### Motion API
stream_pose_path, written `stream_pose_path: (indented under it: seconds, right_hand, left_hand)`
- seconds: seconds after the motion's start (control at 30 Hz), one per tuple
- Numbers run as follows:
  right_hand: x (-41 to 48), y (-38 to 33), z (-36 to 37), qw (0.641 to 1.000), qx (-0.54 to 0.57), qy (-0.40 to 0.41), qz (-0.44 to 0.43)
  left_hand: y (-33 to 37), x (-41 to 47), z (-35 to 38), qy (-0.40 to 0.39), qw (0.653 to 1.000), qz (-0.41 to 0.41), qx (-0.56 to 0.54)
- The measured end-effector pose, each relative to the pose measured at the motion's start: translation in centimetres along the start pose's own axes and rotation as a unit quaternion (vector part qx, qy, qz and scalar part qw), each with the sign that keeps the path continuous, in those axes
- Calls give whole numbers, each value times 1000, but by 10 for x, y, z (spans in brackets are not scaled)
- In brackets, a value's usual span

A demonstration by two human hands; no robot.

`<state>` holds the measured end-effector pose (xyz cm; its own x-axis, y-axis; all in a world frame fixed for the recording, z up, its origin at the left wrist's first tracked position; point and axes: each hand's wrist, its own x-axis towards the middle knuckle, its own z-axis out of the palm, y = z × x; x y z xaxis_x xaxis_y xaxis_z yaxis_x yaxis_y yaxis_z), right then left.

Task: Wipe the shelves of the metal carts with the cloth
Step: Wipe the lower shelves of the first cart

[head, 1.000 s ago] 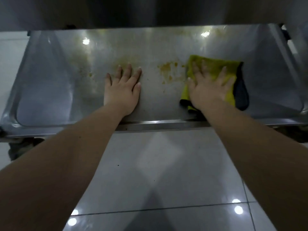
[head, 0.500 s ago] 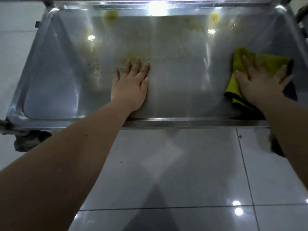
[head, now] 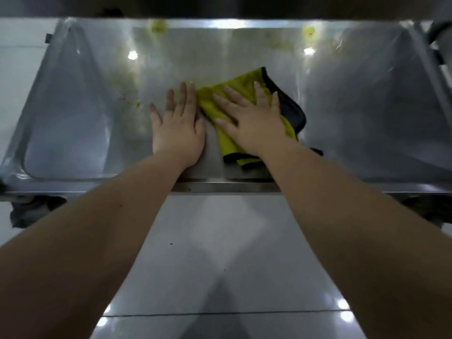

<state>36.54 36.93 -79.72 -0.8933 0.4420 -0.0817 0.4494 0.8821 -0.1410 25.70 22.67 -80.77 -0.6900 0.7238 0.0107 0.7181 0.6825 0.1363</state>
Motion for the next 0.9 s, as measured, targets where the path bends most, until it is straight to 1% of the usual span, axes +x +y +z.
stream_pose_path:
  seconds: [0.03, 0.13, 0.17, 0.2, 0.27, 0.33, 0.4, 0.47, 0.57, 0.6, 0.7, 0.77, 0.83, 0.9]
  right_hand:
    - [2, 21, -4, 1000, 3, 3, 29]
    - [-4, 80, -13, 984, 21, 4, 174]
    - [-8, 95, -16, 978, 20, -9, 206]
    - [-11, 106, -18, 975, 17, -25, 220]
    - [-12, 115, -23, 968, 36, -58, 240]
    - [-10, 106, -26, 956, 76, -89, 268]
    - [-10, 90, -22, 956, 57, -108, 268]
    - [-14, 84, -15, 961, 33, -100, 257]
    - [-16, 111, -15, 962, 25, -76, 260]
    - [-15, 125, -19, 956, 29, -73, 282]
    - [-8, 154, -28, 922, 62, -67, 376]
    - [-5, 149, -26, 914, 50, -56, 400]
    - [5, 126, -20, 922, 29, -36, 385]
    - [23, 90, -17, 942, 29, -18, 335]
  left_hand:
    - [1, 2, 1, -3, 1000, 2, 5]
    - [4, 5, 2, -18, 999, 26, 22]
    - [4, 5, 2, -24, 999, 33, 26]
    - [6, 6, 2, -28, 998, 38, 29]
    - [8, 7, 0, -29, 998, 45, 39]
    - [11, 9, -1, -19, 996, 60, 63]
    - [11, 9, 0, -12, 995, 66, 74]
    - [7, 9, 1, -16, 997, 51, 59]
    - [2, 9, 4, -27, 999, 30, 35]
    - [2, 10, 4, -29, 999, 28, 31]
    - [3, 10, 5, -30, 999, 29, 28]
    - [3, 10, 5, -27, 999, 29, 34]
    - [4, 9, 5, -25, 998, 27, 41]
    - [5, 9, 6, -25, 998, 29, 44]
